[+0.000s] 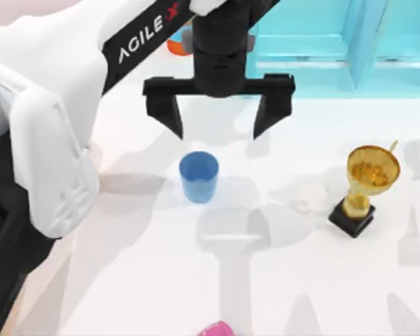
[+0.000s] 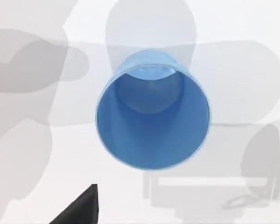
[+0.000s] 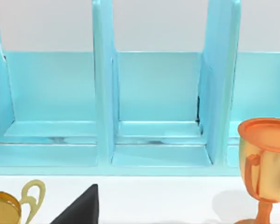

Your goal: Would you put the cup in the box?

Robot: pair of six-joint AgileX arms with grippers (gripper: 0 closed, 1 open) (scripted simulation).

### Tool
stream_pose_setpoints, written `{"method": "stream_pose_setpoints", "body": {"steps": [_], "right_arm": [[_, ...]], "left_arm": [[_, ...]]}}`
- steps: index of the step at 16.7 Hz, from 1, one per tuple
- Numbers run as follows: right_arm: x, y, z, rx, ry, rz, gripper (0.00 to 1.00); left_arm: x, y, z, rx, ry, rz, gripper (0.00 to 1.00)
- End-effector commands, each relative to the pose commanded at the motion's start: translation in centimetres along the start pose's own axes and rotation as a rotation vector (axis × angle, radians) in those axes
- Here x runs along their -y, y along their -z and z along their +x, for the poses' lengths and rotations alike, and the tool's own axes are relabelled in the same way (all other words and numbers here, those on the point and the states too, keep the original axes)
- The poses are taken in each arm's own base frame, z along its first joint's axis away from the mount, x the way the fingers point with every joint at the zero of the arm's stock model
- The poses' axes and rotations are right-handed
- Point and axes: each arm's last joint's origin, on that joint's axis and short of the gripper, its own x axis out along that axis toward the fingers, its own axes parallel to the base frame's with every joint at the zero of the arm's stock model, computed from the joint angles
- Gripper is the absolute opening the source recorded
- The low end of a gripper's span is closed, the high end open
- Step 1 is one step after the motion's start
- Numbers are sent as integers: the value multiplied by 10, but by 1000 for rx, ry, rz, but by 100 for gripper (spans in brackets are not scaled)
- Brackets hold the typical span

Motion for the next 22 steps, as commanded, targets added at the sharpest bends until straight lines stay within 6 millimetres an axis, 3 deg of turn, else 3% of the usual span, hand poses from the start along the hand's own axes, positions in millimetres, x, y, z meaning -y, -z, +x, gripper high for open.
{"method": "stream_pose_setpoints", "body": {"steps": [4,10,16,22], "right_arm": [[0,0,0,0,0,0,100],[0,0,0,0,0,0,100],[0,0,0,0,0,0,100],[0,0,0,0,0,0,100]], "left_arm": [[3,-3,22,4,3,4,100],[3,0,88,-1,-1,4,100],[2,2,99,0,0,4,100],[2,2,99,0,0,4,55]]}}
